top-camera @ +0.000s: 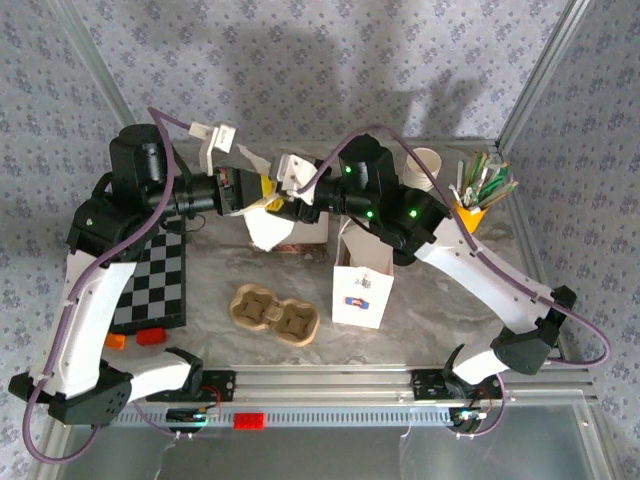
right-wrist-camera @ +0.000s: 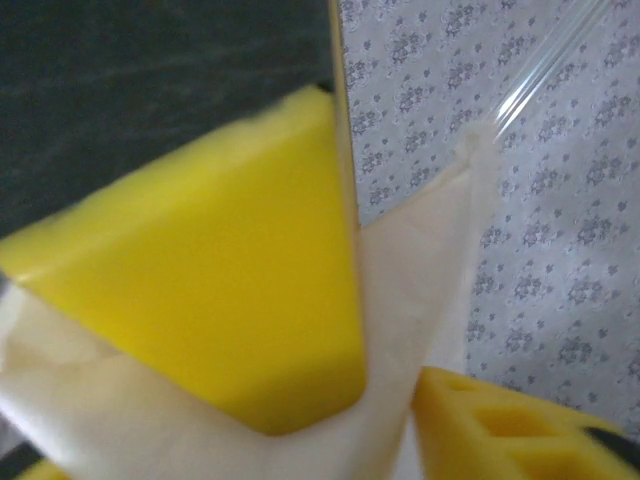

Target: Pack the takeout coffee

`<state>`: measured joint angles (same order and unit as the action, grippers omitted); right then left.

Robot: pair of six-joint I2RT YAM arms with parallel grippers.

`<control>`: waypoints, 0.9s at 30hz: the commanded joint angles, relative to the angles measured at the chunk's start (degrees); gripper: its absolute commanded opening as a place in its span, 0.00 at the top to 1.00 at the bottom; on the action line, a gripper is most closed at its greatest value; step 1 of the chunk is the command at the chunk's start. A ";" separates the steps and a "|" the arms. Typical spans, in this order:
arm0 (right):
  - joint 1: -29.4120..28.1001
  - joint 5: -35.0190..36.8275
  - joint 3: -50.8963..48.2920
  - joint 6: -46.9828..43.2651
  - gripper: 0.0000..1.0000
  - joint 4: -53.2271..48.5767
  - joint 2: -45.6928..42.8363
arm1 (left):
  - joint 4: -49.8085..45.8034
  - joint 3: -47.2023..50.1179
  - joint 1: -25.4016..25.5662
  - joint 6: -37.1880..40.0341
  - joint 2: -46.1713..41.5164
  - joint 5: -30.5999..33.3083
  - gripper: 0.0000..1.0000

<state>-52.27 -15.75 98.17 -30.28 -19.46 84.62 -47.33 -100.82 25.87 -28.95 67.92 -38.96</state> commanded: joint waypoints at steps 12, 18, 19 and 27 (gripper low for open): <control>-3.54 12.83 10.66 16.27 1.00 -8.27 -0.23 | 3.11 -5.36 -0.23 -2.26 -1.49 3.46 0.62; -3.42 21.97 12.18 27.62 1.00 -11.69 -5.33 | 1.47 -2.19 -0.13 -2.12 -6.27 8.43 0.52; -3.39 22.97 12.37 29.02 1.00 -12.71 -6.25 | 1.83 -1.05 0.02 -2.45 -7.09 8.58 0.51; -2.61 35.88 7.77 36.67 1.00 -18.96 -15.18 | 3.03 9.50 8.54 -3.61 -8.32 16.28 0.37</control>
<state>-55.33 13.52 107.44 1.32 -35.48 72.71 -46.09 -94.35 31.53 -32.01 58.00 -26.79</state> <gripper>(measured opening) 0.061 0.618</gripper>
